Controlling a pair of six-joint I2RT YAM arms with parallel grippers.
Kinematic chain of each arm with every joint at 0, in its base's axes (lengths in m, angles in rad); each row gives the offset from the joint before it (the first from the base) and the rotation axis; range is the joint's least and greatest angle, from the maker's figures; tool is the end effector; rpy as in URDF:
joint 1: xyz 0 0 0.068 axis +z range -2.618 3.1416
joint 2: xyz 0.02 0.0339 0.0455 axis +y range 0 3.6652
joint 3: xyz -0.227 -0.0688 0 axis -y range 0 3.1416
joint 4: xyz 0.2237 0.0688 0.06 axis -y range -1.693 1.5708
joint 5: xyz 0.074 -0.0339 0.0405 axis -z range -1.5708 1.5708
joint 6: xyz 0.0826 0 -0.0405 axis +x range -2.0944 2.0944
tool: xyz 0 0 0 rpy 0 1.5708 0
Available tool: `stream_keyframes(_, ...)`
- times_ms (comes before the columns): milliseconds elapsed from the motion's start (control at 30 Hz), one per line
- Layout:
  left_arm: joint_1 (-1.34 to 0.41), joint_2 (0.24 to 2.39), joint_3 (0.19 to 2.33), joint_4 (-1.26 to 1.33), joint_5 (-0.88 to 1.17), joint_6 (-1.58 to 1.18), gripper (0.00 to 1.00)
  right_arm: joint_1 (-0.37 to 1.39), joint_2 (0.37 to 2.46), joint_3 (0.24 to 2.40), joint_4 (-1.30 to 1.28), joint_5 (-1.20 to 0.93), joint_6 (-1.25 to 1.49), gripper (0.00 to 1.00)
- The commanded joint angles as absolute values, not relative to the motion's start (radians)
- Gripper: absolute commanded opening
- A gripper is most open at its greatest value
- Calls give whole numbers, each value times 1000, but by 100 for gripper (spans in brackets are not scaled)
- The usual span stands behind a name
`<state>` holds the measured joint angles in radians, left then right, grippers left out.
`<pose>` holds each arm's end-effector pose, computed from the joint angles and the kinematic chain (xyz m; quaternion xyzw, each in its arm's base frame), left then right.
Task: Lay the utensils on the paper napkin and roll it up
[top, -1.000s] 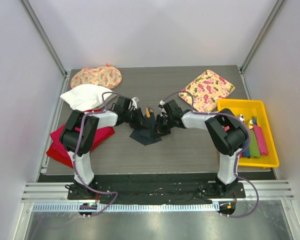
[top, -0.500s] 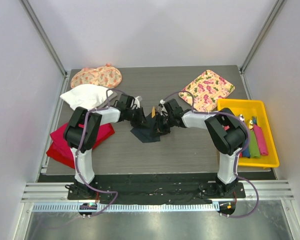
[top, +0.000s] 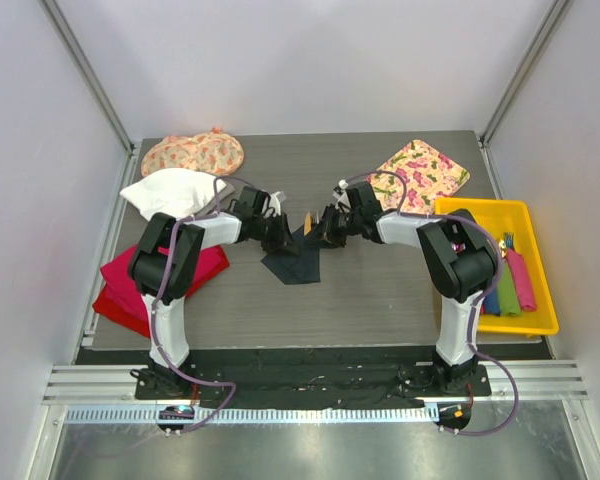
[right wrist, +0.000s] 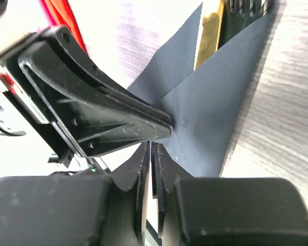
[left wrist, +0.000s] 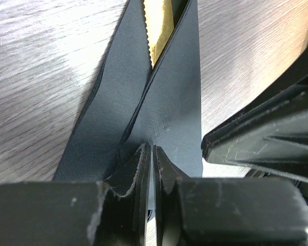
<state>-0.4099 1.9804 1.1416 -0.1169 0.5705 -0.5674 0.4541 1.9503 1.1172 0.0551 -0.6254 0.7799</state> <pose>0.3375 -0.1953 0.0782 0.0130 0.9184 -0.3732 0.1306 0.3377 0.2186 0.1002 0.0251 0.8854 0.4440 0.1354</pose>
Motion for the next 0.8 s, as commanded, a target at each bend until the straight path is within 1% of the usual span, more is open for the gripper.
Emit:
stream_keyframes(0,-403,2016,1123,-158,485,-529,12,457,1970,1100,176,-678,867,13)
stream_keyframes(300,-400,2017,1126,-155,486,-532,11,451,2034,1039,265,-724,931,9)
stream_keyframes(667,-400,2020,1124,-150,488,-546,11,448,2062,1005,229,-690,919,9)
stream_keyframes(767,-399,2019,1124,-152,497,-551,15,448,2062,1012,210,-677,911,9)
